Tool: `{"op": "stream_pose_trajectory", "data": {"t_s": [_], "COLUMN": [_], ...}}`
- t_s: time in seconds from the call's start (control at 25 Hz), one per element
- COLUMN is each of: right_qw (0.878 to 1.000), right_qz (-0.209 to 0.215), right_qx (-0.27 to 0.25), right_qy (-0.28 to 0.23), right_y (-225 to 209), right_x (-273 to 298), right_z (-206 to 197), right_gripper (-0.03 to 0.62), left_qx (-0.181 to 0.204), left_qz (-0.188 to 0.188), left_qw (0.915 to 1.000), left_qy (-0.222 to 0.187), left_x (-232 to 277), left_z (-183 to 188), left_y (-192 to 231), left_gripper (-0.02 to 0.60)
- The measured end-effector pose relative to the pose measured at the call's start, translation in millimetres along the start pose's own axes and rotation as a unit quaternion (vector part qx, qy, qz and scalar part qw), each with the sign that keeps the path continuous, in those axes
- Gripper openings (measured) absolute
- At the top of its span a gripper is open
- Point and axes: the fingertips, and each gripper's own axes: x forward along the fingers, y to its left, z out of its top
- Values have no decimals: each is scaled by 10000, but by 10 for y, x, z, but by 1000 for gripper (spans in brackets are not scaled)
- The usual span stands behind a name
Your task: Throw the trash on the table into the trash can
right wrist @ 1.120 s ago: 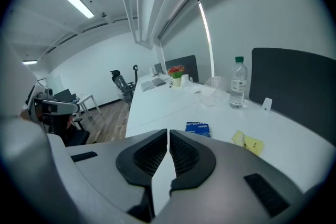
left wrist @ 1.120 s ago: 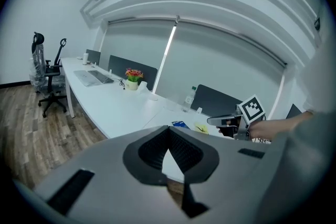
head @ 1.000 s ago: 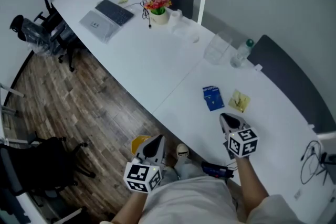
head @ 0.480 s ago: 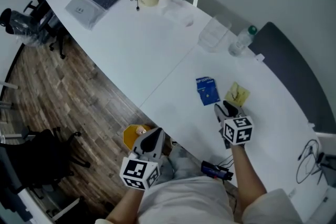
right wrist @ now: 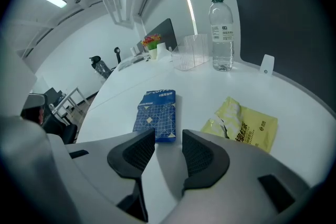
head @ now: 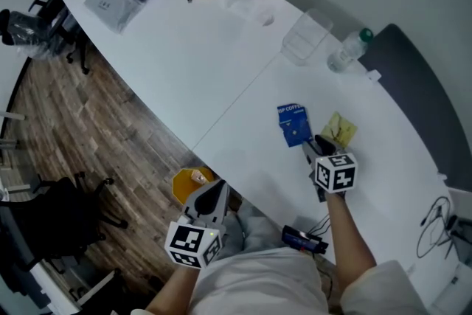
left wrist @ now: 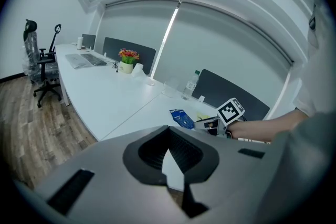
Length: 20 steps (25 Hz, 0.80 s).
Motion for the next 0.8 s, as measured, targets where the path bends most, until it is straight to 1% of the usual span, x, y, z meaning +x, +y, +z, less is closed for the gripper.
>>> {"op": "stream_pose_trajectory", "data": {"t_s": [0.28, 0.44, 0.64, 0.72, 0.8], "right_qw": [9976, 9978, 9997, 9996, 9989], "right_qz": [-364, -381, -107, -115, -198], "right_qx": [-562, -521, -233, -262, -406], "right_qy": [199, 142, 0, 69, 152], "right_y": [-10, 3, 50, 47, 41], "right_x": [26, 31, 64, 87, 95], "right_z": [-17, 17, 79, 71, 63], "right_gripper": [170, 170, 195, 195, 193], "left_qx": [-28, -37, -48, -57, -65], "left_qz": [-15, 0, 30, 42, 61], "left_qw": [10000, 10000, 9999, 9999, 9999], "left_qy": [44, 59, 83, 90, 93], "left_x": [35, 9, -19, -33, -49], "left_z": [-44, -70, -107, -115, -124], "left_y": [-3, 0, 14, 16, 19], "left_gripper": [0, 0, 0, 0, 0]}}
